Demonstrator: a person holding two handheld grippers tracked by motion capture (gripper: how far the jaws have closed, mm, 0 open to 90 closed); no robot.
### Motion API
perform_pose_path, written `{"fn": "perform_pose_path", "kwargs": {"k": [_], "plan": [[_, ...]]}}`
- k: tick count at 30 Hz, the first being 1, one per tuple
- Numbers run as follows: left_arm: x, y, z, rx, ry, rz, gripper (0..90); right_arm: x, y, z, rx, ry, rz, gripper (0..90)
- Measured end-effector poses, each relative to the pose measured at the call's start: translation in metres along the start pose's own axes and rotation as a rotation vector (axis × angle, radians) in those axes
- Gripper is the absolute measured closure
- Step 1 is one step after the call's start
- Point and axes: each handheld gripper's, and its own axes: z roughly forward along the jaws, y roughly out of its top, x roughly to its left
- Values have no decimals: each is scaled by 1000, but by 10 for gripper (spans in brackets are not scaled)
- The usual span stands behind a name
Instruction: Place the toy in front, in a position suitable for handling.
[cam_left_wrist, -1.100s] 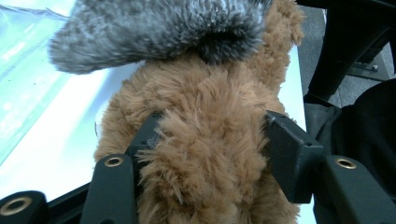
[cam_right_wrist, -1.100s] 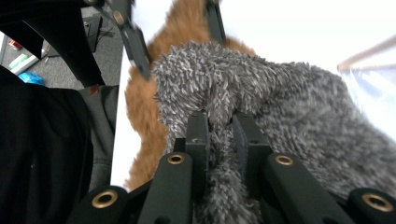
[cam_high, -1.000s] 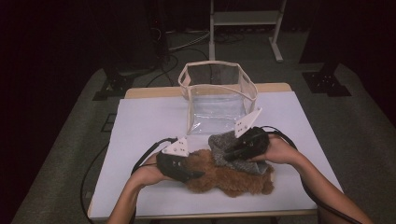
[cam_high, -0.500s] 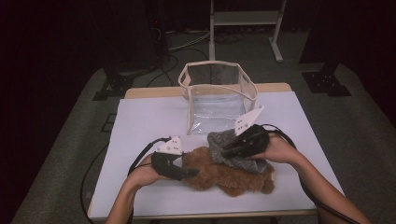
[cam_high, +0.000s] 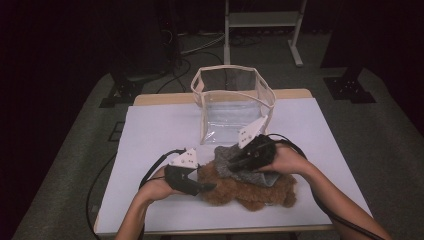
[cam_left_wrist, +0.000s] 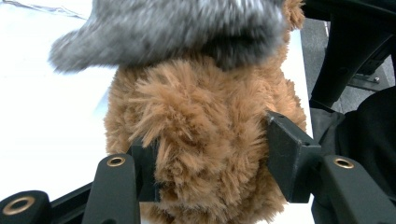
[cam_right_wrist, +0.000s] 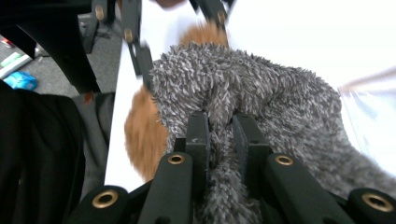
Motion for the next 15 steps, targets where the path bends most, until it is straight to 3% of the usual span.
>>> {"fn": "perform_pose_path", "kwargs": {"k": [8,15], "plan": [[2,2,-1,13,-3,7,442,-4,-49,-35,-78,-40,91,774],[3,3,0,15,-5,12,442,-10,-93,-61,-128,-95,204,774]]}}
